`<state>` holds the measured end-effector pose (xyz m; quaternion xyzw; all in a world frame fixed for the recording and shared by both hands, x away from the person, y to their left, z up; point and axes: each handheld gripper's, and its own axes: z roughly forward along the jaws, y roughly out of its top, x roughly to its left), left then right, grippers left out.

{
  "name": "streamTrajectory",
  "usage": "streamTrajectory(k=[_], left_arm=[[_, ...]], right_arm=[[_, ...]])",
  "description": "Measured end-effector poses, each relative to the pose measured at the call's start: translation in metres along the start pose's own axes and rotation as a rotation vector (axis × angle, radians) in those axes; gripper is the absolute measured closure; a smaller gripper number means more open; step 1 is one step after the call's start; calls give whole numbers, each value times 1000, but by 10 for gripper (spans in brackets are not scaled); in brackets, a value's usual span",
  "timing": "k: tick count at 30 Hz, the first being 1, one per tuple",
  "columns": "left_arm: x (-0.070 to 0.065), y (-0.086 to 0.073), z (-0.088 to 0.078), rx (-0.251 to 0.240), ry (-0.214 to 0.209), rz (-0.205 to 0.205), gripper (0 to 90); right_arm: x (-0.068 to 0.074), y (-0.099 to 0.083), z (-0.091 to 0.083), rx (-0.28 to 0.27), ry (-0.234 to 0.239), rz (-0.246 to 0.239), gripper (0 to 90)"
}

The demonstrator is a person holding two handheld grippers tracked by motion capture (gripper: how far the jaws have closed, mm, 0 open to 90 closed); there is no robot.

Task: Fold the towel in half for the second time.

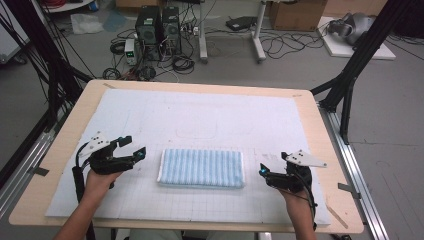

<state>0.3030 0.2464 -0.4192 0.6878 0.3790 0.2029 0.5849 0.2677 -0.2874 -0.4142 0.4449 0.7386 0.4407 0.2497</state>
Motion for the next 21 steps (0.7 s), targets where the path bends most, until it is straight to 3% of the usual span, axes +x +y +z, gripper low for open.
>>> streamTrajectory(k=[8, 21], left_arm=[[-1, 0, -7, -7, -1, 27, 226], [0, 0, -12, -6, 10, 29, 233]], right_arm=[[-1, 2, -4, -7, 4, -15, 112], [2, 4, -2, -6, 0, -22, 112]])
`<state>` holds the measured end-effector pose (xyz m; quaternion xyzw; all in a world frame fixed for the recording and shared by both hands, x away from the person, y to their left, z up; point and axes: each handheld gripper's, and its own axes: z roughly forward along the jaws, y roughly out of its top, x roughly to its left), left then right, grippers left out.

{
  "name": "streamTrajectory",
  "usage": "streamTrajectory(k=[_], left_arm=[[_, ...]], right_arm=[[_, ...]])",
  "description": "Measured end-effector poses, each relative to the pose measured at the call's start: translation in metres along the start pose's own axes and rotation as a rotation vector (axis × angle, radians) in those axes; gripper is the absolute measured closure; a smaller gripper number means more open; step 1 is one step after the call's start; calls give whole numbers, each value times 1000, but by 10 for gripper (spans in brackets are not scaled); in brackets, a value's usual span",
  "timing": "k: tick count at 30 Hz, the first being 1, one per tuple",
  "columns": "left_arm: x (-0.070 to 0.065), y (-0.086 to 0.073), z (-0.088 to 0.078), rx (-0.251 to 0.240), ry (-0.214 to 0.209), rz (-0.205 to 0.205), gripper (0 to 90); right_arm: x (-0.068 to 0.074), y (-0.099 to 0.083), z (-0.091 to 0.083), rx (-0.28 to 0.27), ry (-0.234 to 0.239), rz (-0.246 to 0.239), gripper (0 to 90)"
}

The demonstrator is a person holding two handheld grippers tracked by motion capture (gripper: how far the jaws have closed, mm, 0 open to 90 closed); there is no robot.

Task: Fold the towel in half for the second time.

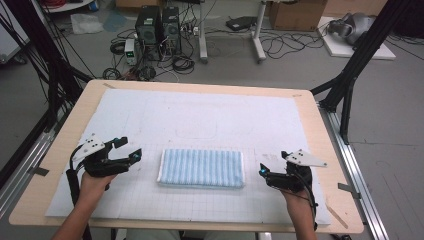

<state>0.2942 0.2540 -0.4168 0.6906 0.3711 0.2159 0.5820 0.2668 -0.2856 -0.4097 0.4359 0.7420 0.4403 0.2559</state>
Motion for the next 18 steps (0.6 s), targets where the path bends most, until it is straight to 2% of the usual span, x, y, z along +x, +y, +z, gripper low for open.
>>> streamTrajectory(k=[18], left_arm=[[1, -1, 2, 11, -2, -1, 237]], right_arm=[[-2, -1, 1, 0, 0, 5, 112]])
